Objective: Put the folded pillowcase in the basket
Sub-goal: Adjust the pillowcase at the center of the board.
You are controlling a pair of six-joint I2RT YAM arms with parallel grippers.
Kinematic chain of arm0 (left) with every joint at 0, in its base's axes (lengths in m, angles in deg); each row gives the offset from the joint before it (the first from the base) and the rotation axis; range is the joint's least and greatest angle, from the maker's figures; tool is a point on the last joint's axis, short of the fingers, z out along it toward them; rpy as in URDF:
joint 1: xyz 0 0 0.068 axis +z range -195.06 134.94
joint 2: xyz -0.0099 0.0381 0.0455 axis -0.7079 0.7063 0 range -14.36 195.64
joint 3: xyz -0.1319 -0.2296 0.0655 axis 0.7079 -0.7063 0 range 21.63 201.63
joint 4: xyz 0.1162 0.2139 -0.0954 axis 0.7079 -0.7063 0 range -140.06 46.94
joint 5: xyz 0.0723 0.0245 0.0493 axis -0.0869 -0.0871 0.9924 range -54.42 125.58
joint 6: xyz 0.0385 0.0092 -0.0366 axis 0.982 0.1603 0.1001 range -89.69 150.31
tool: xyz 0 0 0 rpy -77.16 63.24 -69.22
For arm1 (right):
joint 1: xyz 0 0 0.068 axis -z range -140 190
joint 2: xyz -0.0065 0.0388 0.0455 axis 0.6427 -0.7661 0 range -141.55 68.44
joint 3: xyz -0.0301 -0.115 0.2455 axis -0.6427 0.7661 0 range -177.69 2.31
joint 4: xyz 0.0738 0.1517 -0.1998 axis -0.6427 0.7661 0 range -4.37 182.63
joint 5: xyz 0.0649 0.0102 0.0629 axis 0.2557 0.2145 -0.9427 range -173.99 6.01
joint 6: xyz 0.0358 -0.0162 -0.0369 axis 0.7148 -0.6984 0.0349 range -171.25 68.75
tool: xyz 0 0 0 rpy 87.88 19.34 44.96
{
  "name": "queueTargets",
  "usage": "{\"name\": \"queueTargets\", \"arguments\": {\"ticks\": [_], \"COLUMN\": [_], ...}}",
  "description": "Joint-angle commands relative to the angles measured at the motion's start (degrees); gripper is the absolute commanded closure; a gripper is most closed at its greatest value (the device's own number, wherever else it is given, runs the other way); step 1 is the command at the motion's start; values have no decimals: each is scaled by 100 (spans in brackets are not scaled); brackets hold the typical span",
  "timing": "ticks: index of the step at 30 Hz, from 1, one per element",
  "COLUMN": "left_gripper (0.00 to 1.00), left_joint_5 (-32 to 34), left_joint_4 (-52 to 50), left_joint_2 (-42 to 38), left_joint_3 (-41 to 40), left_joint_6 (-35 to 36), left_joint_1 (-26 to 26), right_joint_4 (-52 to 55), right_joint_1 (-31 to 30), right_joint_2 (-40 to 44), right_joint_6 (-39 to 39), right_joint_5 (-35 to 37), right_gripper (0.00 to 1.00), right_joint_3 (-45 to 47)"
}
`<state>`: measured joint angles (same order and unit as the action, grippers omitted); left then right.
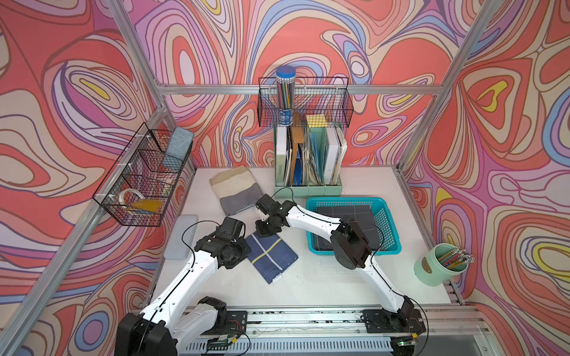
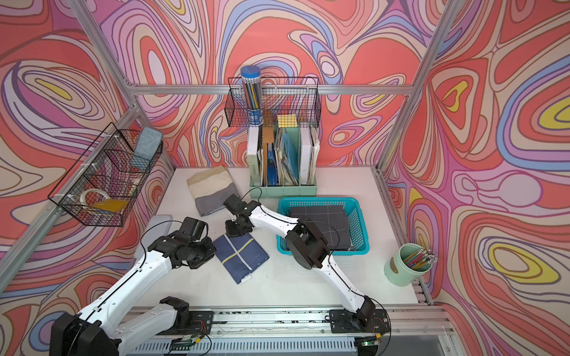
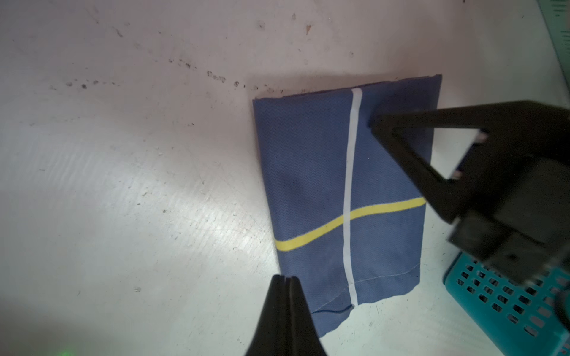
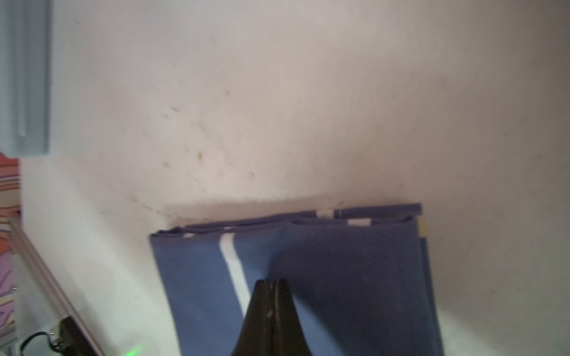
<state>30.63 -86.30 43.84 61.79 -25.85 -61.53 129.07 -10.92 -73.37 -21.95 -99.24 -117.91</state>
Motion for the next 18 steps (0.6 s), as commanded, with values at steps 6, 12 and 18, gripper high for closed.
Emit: {"name": "queueTargets", "arguments": {"ticks": [6,12,18], "left_gripper": [100,100,100], "left_joint_5": [-240,-451,-604], "left_joint_4": [270,576,1084], "left_joint_2": [-111,24,631], "left_joint_3": [33,-111,-26], "left_joint_6": [-47,-175,-365], "left_joint_1": [12,12,-136], "right_joint_4": [1097,1697,1523], "right_joint_1": [125,647,559], "right_joint_2": [-598,-564,556], "right_joint_6": [-187,96,428], "right_joint_5": [1047,2137,1966], "right_gripper": [100,100,100], "right_joint_3": [-698,-902,375]}}
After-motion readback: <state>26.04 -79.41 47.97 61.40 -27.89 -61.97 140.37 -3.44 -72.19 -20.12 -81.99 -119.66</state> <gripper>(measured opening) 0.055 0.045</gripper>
